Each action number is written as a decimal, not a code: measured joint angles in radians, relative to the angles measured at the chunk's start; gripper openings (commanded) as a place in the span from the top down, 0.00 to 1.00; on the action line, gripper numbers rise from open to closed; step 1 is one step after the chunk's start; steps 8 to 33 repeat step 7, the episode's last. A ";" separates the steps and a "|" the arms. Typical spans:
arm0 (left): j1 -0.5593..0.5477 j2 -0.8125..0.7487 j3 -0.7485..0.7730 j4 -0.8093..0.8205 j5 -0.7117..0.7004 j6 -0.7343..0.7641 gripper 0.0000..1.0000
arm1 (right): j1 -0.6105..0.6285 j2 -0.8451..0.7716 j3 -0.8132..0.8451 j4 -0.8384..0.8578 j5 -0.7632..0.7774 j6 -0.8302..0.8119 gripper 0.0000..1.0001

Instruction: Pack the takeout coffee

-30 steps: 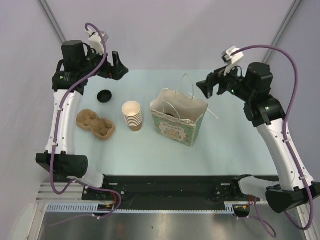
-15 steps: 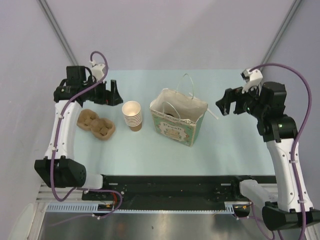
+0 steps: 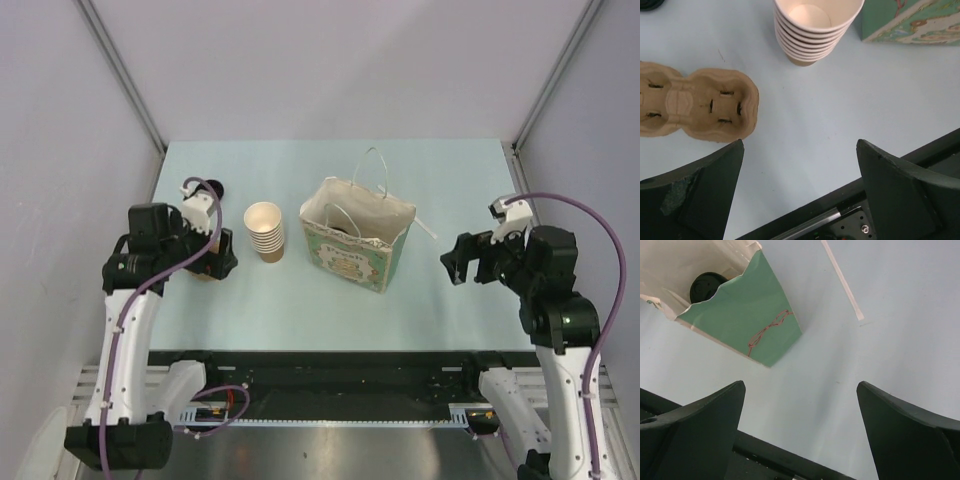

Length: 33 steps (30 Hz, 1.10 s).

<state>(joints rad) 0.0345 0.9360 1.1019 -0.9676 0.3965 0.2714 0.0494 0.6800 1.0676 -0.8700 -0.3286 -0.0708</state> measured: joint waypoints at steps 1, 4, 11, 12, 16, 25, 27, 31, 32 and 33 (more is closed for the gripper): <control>-0.001 -0.027 -0.021 0.000 -0.009 0.004 0.01 | -0.001 -0.017 -0.005 -0.002 0.003 -0.001 0.01; -0.002 -0.076 -0.051 -0.003 -0.034 0.018 0.00 | -0.002 -0.061 -0.006 -0.008 0.010 -0.008 0.00; -0.002 -0.105 -0.055 0.001 -0.055 0.025 0.01 | -0.002 -0.086 -0.007 -0.010 0.010 -0.009 0.00; -0.002 -0.105 -0.055 0.001 -0.055 0.025 0.01 | -0.002 -0.086 -0.007 -0.010 0.010 -0.009 0.00; -0.002 -0.105 -0.055 0.001 -0.055 0.025 0.01 | -0.002 -0.086 -0.007 -0.010 0.010 -0.009 0.00; -0.002 -0.105 -0.055 0.001 -0.055 0.025 0.01 | -0.002 -0.086 -0.007 -0.010 0.010 -0.009 0.00; -0.002 -0.105 -0.055 0.001 -0.055 0.025 0.01 | -0.002 -0.086 -0.007 -0.010 0.010 -0.009 0.00; -0.002 -0.105 -0.055 0.001 -0.055 0.025 0.01 | -0.002 -0.086 -0.007 -0.010 0.010 -0.009 0.00; -0.002 -0.105 -0.055 0.001 -0.055 0.025 0.01 | -0.002 -0.086 -0.007 -0.010 0.010 -0.009 0.00; -0.002 -0.105 -0.055 0.001 -0.055 0.025 0.01 | -0.002 -0.086 -0.007 -0.010 0.010 -0.009 0.00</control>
